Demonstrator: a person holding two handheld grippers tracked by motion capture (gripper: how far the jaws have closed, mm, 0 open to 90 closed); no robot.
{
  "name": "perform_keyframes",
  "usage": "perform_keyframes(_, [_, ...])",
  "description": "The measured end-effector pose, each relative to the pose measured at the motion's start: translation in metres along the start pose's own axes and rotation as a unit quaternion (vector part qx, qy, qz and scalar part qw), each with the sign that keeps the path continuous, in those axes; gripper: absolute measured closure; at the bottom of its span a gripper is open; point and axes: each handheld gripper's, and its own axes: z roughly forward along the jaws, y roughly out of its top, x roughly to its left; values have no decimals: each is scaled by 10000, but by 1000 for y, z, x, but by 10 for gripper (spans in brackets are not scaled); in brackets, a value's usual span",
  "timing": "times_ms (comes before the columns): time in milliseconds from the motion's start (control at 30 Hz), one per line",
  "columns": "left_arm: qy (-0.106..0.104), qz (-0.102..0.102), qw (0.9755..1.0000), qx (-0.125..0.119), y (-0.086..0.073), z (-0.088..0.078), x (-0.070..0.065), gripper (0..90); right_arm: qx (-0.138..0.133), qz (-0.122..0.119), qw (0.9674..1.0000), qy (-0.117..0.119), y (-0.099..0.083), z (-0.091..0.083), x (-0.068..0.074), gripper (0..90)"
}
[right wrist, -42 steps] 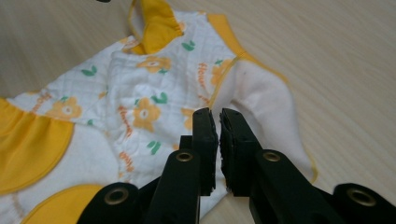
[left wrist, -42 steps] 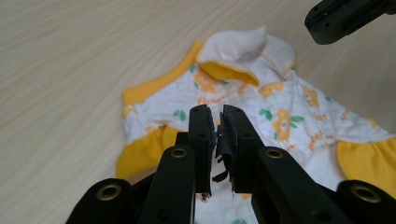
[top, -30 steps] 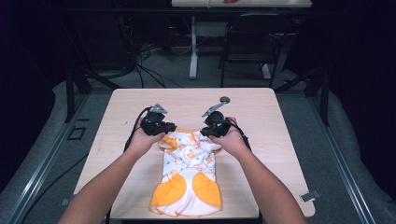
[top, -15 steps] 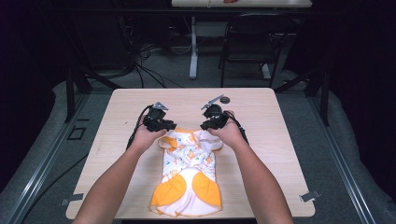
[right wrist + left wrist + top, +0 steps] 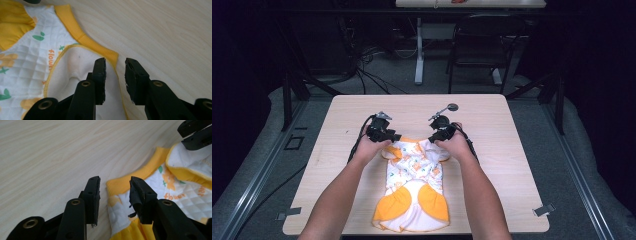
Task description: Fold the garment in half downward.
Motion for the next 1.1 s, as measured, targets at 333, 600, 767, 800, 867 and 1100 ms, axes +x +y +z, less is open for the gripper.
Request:
perform_keyframes(333, [-35, 3, 9998, 192, -13, 12, -2, 576, 92, 18, 9999, 58, -4, 11, 4, 645])
perform_keyframes(600, [-22, -14, 9997, 236, -19, 14, 0, 564, 44, 222, 9997, 50, -10, 21, 4, 590])
perform_keyframes(767, [4, 2, 9996, 276, -21, 17, -3, 565, 142, 216, 9996, 75, -12, 22, 2, 565])
perform_keyframes(800, [10, 4, 9997, 256, -21, 17, -3, 566, 131, 232, 9996, 65, -12, 22, 2, 555])
perform_keyframes(867, [17, 10, 9997, 259, -21, 17, -3, 567, 125, 289, 9995, 69, -13, 23, 1, 549])
perform_keyframes(1100, [32, 118, 9996, 250, -22, 17, -7, 633, 169, 211, 9994, 221, -13, 22, 2, 660])
